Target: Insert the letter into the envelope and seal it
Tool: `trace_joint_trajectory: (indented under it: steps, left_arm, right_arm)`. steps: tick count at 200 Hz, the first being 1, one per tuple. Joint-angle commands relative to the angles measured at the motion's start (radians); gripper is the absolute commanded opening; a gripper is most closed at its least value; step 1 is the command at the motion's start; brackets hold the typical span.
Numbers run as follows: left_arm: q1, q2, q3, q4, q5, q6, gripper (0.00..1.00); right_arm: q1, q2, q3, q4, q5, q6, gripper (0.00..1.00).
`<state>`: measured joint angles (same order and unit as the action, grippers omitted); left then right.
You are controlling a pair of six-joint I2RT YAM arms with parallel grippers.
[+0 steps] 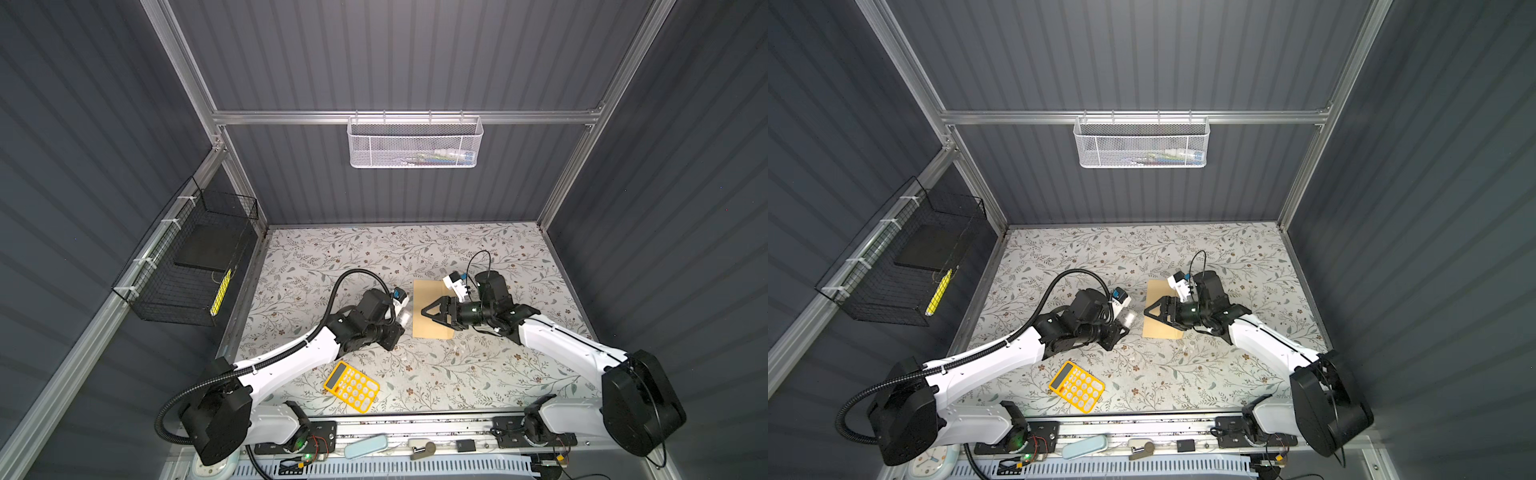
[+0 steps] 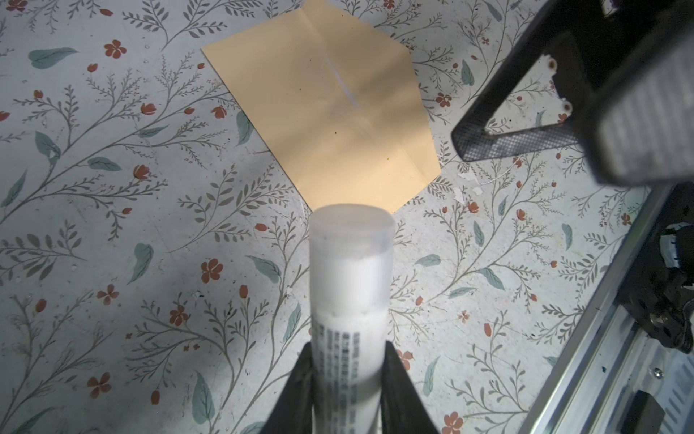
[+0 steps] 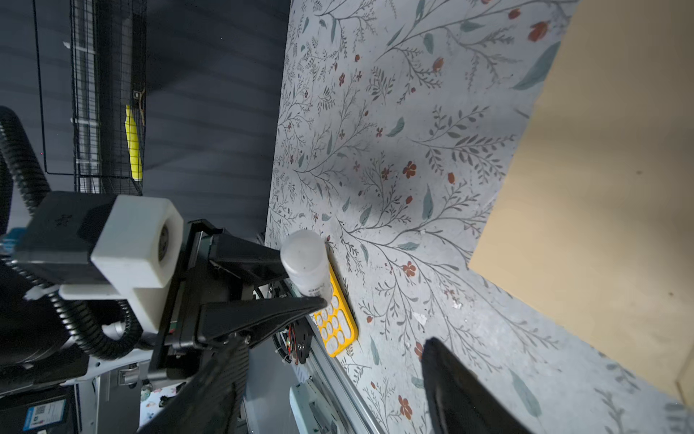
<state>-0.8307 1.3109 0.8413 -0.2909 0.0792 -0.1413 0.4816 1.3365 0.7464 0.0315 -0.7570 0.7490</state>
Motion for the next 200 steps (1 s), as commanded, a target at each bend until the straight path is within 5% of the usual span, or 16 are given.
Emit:
trace_joint_trajectory:
  steps: [1, 200]
  left_arm:
    - [-0.006, -0.002, 0.000, 0.008, 0.021, 0.024, 0.08]
    - [-0.014, 0.005, -0.011, 0.021, 0.039, 0.029, 0.08]
  right_arm:
    - [0.020, 0.032, 0.047, 0.048, -0.005, 0.014, 0.70]
    - [0.121, 0.190, 0.154, 0.060, -0.015, 0.030, 0.41]
